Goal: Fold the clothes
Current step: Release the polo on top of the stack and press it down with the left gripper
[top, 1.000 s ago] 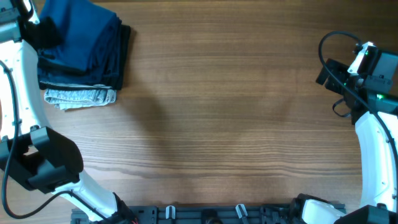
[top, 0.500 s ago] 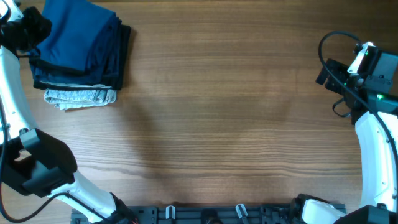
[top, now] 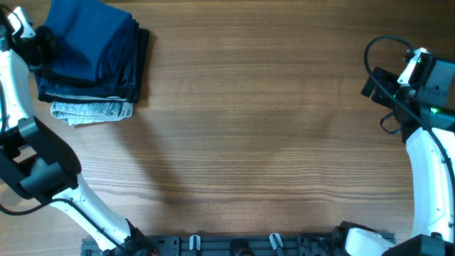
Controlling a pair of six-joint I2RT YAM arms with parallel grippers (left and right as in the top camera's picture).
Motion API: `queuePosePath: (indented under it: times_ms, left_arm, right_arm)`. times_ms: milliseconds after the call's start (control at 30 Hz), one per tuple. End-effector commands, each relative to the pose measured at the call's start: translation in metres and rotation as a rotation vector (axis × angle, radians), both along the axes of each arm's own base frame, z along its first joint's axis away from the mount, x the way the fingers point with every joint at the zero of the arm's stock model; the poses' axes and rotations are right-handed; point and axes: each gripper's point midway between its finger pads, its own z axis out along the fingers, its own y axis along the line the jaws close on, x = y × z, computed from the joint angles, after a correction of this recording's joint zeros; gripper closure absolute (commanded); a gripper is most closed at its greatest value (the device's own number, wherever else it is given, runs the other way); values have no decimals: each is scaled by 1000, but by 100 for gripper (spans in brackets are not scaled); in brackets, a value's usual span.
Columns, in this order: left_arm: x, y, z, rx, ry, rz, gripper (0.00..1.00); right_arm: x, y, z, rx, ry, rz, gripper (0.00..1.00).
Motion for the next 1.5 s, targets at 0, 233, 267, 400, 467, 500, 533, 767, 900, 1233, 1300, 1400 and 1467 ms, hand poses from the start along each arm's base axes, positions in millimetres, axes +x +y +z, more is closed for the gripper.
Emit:
queuePosePath:
  times_ms: [0, 233, 267, 400, 467, 500, 533, 767, 900, 1233, 1300, 1400, 1467]
  left_arm:
    - [-2, 9, 11, -10, -31, 16, 96]
    - [2, 1, 64, 12, -160, -20, 96]
    - [1, 3, 63, 21, -154, -11, 96]
    - [0, 15, 43, 53, -102, 32, 96]
    - [-2, 23, 33, 79, -65, 64, 96]
    - [-4, 28, 27, 95, -42, 82, 96]
    - [-6, 33, 21, 104, -22, 97, 96]
    - [-13, 44, -21, 81, 71, 123, 96]
    - [-10, 42, -2, 93, 29, 119, 96]
    - [-1, -68, 152, -11, -304, -38, 96]
    - [4, -91, 152, -18, -303, -83, 80]
    - [10, -117, 149, -27, -297, -134, 60]
    - [12, -129, 149, -31, -297, -155, 49]
  right_arm:
    - [3, -5, 3, -17, -3, -11, 1]
    - [3, -5, 3, -17, -3, -11, 1]
    - [3, -5, 3, -17, -3, -11, 0]
    - [3, -5, 3, -17, -3, -11, 0]
    - [3, -5, 3, -17, -3, -11, 0]
    - [3, -5, 3, -17, -3, -11, 0]
    - [3, -5, 3, -17, -3, -11, 0]
    - [3, -5, 3, -17, -3, -11, 0]
    - [3, -5, 3, -17, -3, -11, 0]
    - [3, -5, 3, -17, -3, -11, 1]
    - [3, -5, 3, -17, -3, -11, 1]
    - [3, -5, 3, -17, -2, -11, 0]
    - [3, -5, 3, -17, -3, -11, 0]
